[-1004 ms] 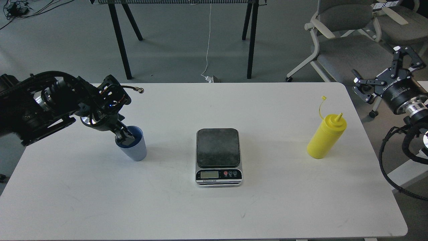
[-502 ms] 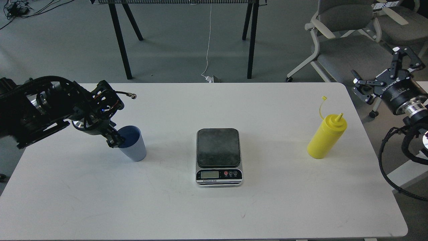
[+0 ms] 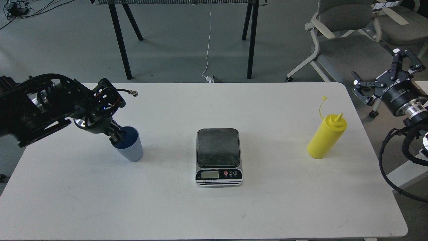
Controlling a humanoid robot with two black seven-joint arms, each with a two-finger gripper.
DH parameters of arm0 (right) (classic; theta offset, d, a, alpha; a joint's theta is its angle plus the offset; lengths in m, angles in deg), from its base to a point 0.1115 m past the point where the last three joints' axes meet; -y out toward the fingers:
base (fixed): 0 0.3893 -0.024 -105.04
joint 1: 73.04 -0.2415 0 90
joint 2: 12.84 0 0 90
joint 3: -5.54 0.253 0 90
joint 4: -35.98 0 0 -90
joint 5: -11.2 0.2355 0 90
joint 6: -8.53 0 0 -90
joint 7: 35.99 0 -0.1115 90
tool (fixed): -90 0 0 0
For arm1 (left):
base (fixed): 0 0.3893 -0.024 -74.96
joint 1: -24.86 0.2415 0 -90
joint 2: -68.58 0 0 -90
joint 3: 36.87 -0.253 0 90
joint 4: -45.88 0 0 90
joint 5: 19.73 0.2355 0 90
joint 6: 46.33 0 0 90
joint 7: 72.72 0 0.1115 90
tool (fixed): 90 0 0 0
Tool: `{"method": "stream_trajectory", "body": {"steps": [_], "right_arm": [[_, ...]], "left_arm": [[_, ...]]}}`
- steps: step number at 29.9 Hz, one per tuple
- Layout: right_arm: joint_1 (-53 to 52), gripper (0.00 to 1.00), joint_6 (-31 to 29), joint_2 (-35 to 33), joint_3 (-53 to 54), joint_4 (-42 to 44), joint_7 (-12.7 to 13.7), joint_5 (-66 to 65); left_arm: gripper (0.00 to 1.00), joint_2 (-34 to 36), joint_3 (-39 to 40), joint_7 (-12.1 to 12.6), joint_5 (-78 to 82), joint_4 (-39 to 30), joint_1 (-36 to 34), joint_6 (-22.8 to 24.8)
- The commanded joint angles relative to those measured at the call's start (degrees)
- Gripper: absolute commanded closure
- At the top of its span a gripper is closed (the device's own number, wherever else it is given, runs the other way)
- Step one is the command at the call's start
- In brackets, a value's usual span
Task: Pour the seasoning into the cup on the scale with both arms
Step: 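Lower the left gripper onto the blue cup and grasp its rim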
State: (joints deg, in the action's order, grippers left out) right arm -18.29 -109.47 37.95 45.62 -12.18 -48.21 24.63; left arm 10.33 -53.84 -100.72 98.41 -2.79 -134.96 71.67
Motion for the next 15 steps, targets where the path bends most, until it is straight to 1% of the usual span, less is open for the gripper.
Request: {"method": "stream_trajectory", "body": {"steps": [1, 10, 15], "right_arm": [[0.0, 0.01, 0.0, -0.08, 0.09, 0.0, 0.0, 0.02], [0.62, 0.01, 0.0, -0.17, 0.17, 0.0, -0.09, 0.02], [0.71, 0.01, 0.0, -0.17, 0.17, 0.0, -0.09, 0.02]], "left_arm": [[0.91, -0.02, -0.09, 0.0, 0.08, -0.2, 0.04, 0.0], [1.0, 0.33, 0.27, 0.0, -0.01, -0.38, -0.14, 0.0], [1.0, 0.68, 0.53, 0.0, -0.53, -0.38, -0.75, 0.0]]}}
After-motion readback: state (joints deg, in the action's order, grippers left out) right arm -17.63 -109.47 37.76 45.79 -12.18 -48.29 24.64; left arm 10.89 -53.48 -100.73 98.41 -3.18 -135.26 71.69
